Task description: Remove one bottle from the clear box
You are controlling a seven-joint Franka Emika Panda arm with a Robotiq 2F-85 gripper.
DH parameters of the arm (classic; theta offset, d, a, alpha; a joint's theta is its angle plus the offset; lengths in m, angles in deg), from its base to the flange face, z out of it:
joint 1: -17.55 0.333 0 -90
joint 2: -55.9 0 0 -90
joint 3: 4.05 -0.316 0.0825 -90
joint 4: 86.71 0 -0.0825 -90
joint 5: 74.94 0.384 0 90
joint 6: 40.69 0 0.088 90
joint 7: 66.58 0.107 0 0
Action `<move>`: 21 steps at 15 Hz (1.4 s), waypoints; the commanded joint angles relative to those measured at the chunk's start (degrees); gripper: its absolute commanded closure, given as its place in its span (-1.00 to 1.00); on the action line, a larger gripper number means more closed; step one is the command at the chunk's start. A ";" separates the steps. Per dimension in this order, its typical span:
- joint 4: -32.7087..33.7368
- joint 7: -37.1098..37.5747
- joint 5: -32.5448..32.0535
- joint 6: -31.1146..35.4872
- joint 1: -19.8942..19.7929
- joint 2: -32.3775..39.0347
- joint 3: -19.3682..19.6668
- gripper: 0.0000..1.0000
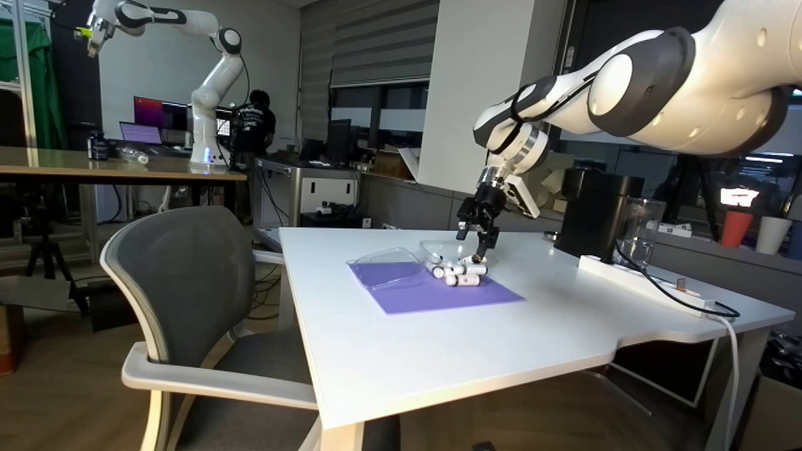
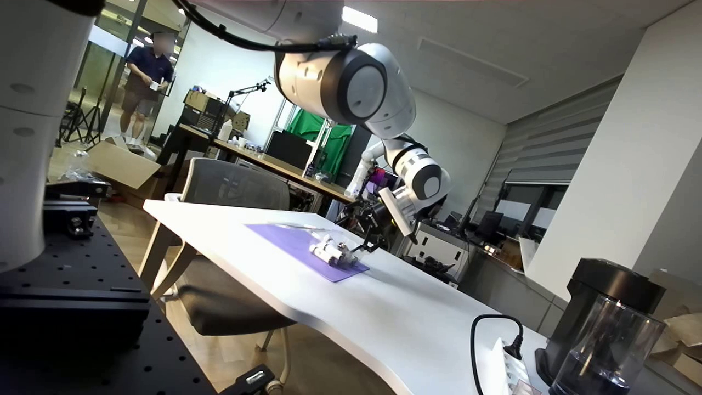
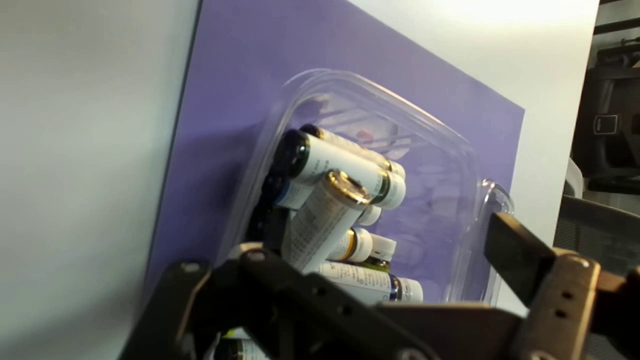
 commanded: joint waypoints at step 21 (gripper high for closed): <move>1.24 34.72 -0.86 8.97 6.55 1.34 5.23 -1.00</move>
